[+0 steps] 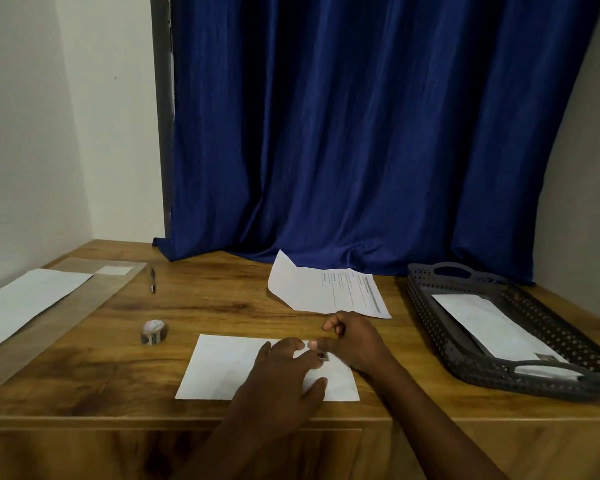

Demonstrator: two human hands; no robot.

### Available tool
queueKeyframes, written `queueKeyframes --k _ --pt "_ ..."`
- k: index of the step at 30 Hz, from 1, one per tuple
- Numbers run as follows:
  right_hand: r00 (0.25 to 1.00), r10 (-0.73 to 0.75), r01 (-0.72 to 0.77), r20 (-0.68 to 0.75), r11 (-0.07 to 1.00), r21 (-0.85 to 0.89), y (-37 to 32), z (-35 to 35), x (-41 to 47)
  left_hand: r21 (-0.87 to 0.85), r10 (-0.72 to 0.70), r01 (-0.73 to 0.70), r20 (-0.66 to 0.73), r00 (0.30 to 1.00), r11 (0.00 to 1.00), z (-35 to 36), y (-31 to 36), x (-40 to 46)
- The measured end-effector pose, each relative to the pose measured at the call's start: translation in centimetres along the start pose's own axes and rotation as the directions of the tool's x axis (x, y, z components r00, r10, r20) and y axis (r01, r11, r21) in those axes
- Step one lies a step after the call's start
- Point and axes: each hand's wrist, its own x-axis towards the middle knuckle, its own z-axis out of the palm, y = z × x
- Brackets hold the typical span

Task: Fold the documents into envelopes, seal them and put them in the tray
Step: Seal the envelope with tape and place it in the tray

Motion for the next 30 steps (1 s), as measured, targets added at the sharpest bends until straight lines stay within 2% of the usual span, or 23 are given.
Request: queueKeyframes --k 6,13,17,20,22,25,30 --pt "0.995 -0.058 0.057 -0.076 0.998 -0.008 0.6 0.5 0.0 0.033 0.017 -0.016 -0.016 1.0 0.999 0.3 0.0 0.2" --pt "0.993 -0.115 0.115 0.0 0.993 0.021 1.0 -0.1 -0.4 0.175 0.066 -0.073 0.047 0.997 0.982 0.0 -0.1 0.5" --pt "0.995 -0.098 0.098 -0.015 0.995 -0.005 0.9 -0.1 -0.7 0.163 0.068 -0.076 0.052 0.996 0.984 0.0 -0.2 0.5" --pt "0.993 -0.104 0.104 -0.048 0.995 0.004 0.5 -0.3 -0.9 0.094 0.039 -0.037 -0.019 0.999 0.995 -0.1 0.1 0.0" --pt "0.995 -0.088 0.091 -0.046 0.994 0.066 0.3 -0.7 -1.1 0.034 -0.035 0.038 -0.086 0.996 0.999 -0.2 0.4 -0.2" --pt "0.999 -0.045 0.042 0.019 0.99 0.136 0.0 -1.5 -0.9 -0.069 -0.139 0.132 -0.108 0.984 0.989 -0.3 0.6 0.1" --pt "0.972 -0.103 0.076 0.213 0.988 0.133 -1.8 -2.3 -0.3 -0.099 -0.139 0.126 -0.138 0.981 0.987 -0.2 0.7 0.3"
